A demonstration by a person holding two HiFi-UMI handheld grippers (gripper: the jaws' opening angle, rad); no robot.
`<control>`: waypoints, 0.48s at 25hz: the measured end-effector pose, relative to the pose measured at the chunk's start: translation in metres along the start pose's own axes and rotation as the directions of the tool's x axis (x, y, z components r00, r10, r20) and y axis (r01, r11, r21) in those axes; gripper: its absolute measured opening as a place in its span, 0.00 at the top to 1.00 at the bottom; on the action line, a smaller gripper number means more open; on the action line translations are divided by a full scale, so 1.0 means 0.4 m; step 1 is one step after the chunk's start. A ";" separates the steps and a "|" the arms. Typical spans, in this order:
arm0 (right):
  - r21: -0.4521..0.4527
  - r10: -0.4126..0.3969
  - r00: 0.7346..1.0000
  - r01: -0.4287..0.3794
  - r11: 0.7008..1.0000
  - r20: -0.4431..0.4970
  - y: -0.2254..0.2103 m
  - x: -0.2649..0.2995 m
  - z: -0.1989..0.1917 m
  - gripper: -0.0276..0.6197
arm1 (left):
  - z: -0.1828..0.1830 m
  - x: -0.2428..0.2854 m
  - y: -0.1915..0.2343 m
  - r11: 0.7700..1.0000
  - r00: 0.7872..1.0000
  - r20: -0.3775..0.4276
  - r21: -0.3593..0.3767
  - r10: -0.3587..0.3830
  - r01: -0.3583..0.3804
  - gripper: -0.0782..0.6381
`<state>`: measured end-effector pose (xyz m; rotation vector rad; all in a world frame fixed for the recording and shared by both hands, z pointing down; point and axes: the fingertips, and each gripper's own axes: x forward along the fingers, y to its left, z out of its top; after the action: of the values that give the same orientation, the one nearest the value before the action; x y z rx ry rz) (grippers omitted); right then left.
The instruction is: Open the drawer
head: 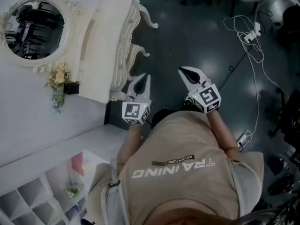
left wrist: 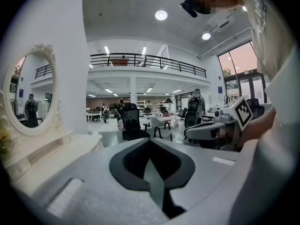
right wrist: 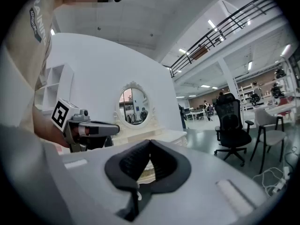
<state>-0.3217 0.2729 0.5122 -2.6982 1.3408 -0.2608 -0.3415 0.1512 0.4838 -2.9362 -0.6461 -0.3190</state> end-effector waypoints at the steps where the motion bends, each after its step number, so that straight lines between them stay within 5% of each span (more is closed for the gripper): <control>1: -0.005 0.000 1.000 0.000 1.000 -0.001 -0.010 -0.003 0.000 0.95 | -0.004 0.012 -0.008 1.000 1.000 -0.005 0.001 -0.005 0.005 0.89; 12: -0.017 -0.012 1.000 0.012 1.000 0.002 -0.093 0.000 0.019 0.95 | -0.001 0.122 -0.029 0.999 0.999 -0.017 0.004 -0.052 0.052 0.89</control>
<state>-0.2911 0.2953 0.5117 -2.7200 1.3328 -0.2495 -0.3031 0.1812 0.4962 -2.9134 -0.7207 -0.3469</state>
